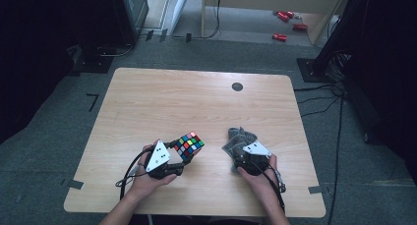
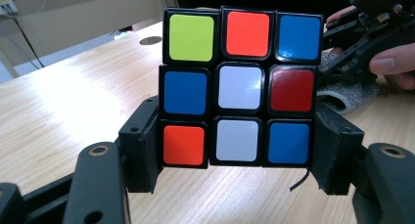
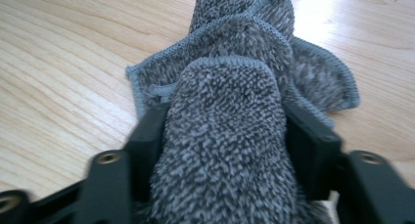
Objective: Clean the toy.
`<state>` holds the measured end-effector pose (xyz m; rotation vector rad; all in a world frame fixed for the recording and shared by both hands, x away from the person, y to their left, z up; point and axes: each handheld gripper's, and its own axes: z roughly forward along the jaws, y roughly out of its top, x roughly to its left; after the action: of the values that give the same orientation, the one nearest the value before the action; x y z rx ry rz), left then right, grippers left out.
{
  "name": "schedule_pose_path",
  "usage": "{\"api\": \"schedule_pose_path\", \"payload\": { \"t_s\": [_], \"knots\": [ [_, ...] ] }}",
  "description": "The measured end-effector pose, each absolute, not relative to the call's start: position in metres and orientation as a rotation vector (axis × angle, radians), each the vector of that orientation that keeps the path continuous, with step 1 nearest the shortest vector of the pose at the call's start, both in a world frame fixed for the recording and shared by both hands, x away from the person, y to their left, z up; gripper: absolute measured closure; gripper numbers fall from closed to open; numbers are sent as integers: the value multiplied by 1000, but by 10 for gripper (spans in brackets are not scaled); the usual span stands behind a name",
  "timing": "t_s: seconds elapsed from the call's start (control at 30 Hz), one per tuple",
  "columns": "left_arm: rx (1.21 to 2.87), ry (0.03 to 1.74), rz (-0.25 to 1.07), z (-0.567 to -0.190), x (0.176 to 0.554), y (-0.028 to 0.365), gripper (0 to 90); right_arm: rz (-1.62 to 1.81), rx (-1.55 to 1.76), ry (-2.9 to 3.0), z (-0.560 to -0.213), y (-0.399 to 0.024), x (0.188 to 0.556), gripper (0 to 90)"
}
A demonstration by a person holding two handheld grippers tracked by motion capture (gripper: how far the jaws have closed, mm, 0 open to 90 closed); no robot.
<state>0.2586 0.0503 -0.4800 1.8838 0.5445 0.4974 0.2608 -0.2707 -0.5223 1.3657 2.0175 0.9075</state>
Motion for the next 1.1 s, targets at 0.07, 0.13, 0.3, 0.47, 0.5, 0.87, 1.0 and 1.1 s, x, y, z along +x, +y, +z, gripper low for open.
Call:
{"api": "schedule_pose_path", "payload": {
  "t_s": [0.07, 0.13, 0.3, 0.47, 0.5, 0.87, 1.0, 1.1],
  "knots": [
    [1881, 546, 496, -480, 258, 50, 341, 897, 1365, 2001, -522, -273, 260, 558],
    [1881, 546, 494, -480, 258, 50, 341, 890, 1353, 1994, -522, -276, 260, 628],
    [1886, 539, 493, -480, 258, 49, 342, 897, 1325, 1992, -517, -273, 257, 696],
    [1891, 535, 489, -481, 258, 48, 342, 1050, 1297, 1953, -503, -268, 252, 697],
    [1893, 534, 487, -481, 258, 48, 342, 1095, 1281, 1943, -499, -267, 250, 697],
    [1929, 488, 460, -484, 252, 35, 342, 1547, 1008, 1909, -449, -231, 215, 682],
    [1930, 457, 447, -484, 248, 29, 342, 1633, 923, 1945, -441, -214, 206, 674],
    [1928, 433, 451, -482, 244, 27, 342, 1642, 914, 1979, -445, -207, 205, 667]
  ]
}}
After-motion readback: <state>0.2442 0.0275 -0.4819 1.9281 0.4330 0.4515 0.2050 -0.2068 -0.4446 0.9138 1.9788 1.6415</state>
